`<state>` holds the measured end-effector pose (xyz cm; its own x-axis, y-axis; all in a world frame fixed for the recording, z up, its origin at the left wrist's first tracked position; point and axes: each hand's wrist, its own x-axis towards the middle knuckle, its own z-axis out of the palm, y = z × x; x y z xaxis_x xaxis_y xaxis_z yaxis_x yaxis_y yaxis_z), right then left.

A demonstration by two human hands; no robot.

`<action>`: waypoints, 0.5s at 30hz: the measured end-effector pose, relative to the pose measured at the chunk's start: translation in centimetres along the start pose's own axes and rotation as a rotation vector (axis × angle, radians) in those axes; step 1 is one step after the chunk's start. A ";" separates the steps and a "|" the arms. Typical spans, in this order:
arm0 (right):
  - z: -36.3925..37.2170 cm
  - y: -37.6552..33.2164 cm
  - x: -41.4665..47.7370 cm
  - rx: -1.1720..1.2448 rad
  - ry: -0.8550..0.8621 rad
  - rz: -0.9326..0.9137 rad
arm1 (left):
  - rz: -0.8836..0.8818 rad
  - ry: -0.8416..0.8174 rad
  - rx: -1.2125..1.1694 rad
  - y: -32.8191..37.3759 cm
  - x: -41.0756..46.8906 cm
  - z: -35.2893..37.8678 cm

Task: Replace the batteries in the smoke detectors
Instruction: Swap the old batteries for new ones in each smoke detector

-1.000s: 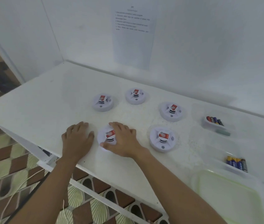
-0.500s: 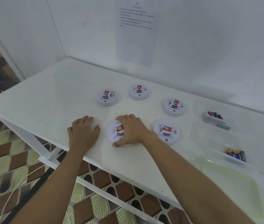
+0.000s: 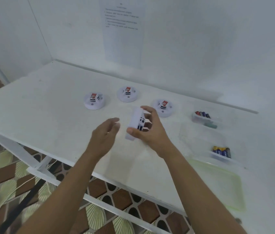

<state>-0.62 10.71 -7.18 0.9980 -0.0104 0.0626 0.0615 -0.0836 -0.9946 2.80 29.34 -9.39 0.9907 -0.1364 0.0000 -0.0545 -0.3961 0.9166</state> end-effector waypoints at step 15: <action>-13.4 -0.1 -7.0 -0.061 -0.058 0.007 | -0.146 -0.380 -0.647 8.6 -4.3 10.2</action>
<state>-7.83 -2.52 -6.41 0.9977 0.0469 0.0492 0.0555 -0.1444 -0.9880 -3.16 17.27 -5.63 0.8649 -0.4725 -0.1694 0.2736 0.1608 0.9483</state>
